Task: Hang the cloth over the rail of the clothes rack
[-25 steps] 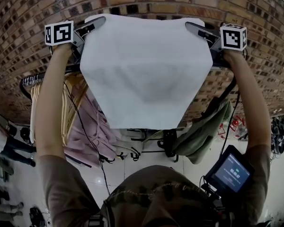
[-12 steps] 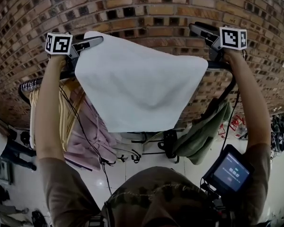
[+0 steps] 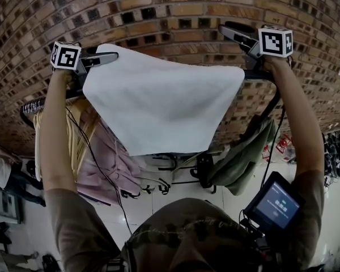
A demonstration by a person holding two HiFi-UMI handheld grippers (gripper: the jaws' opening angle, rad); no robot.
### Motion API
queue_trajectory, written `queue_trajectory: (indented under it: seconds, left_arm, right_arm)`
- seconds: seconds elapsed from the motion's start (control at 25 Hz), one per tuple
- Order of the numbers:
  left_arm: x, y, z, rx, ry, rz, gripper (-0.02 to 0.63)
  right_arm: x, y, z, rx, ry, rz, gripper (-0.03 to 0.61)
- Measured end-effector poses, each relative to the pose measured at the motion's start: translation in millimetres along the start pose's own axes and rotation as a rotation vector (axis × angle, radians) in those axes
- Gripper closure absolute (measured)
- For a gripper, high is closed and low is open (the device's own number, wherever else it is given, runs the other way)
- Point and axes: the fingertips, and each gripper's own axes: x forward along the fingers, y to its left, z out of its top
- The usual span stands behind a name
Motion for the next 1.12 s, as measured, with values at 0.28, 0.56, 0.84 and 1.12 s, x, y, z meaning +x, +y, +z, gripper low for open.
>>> queue_trajectory:
  seconds: [0.28, 0.56, 0.84, 1.12]
  left_arm:
    - [-6.0, -4.9, -29.4, -0.026, 0.133, -0.068, 0.280]
    - [-27.3, -1.0, -17.9, -0.052, 0.052, -0.096, 0.281]
    - [-57.6, 16.7, 0.6, -0.049, -0.034, -0.025, 0.281]
    - [-79.4, 45.2, 20.8, -0.030, -0.189, 0.137, 0.281]
  right_arm:
    - [1.5, 4.8, 4.4, 0.003, -0.017, 0.015, 0.382]
    - [5.6, 18.7, 5.7, -0.002, -0.020, 0.071, 0.382]
    - [3.5, 17.4, 5.2, -0.004, -0.024, 0.064, 0.382]
    - [6.4, 44.6, 15.0, -0.061, -0.059, 0.167, 0.382]
